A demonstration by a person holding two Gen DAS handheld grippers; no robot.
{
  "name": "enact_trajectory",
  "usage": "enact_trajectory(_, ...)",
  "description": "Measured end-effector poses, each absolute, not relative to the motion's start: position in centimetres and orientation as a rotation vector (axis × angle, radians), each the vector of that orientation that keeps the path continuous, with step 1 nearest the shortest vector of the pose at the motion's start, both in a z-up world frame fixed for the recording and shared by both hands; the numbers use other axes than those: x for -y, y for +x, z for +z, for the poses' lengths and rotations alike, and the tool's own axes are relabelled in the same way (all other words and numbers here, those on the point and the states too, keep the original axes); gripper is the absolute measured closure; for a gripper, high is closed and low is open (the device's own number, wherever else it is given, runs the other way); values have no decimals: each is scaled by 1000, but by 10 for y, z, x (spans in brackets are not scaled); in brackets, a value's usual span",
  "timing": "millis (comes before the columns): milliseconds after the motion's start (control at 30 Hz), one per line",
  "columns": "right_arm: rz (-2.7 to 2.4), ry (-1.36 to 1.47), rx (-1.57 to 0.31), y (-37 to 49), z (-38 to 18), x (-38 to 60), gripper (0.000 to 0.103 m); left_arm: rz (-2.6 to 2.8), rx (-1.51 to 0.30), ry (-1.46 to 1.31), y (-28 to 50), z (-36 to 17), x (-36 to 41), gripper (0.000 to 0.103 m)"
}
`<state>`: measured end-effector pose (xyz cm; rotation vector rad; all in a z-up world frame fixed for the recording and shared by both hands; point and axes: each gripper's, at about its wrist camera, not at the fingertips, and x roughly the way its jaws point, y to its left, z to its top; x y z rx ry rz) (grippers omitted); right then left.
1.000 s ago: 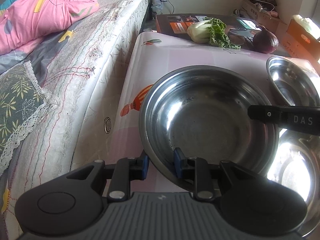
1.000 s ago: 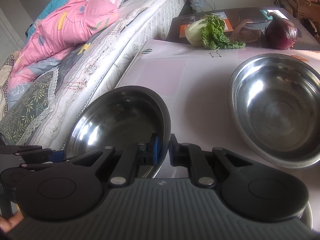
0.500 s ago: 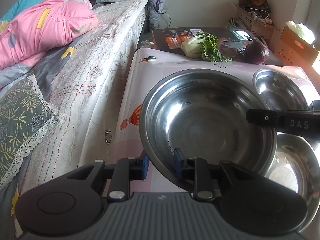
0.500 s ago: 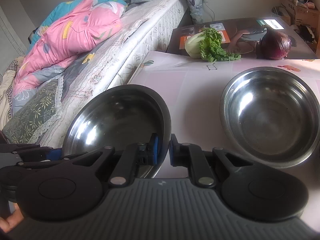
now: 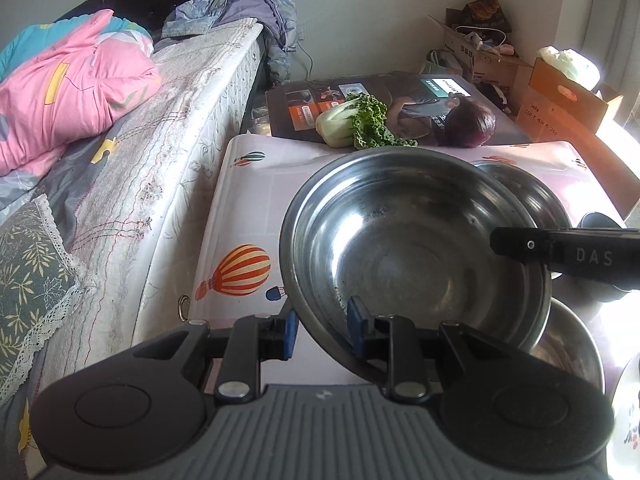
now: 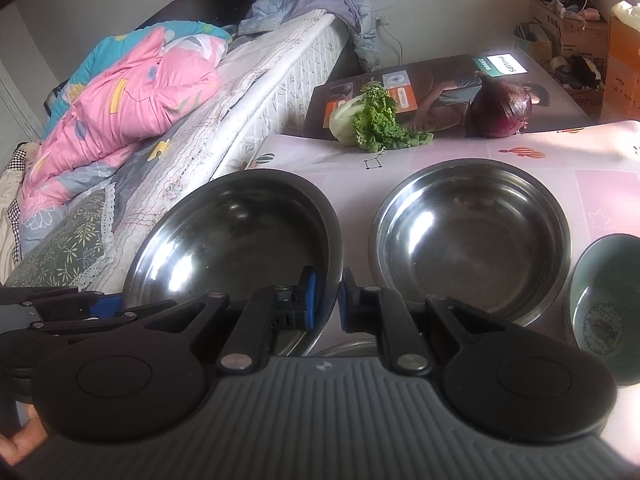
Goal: Organize plates and bowls
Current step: 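Carry the large steel plate with both grippers and lower it onto another steel plate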
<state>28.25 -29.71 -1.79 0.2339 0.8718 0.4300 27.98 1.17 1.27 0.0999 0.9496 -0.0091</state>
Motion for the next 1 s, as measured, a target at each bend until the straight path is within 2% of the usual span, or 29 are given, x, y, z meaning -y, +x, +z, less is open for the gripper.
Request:
enact_trajectory(467, 304, 262, -853, 299, -17, 372, 91, -113, -929, 151, 314, 14, 61, 76)
enact_trajectory(1000, 217, 276, -904, 323, -60, 419, 90, -166, -989, 198, 351, -22, 113, 75)
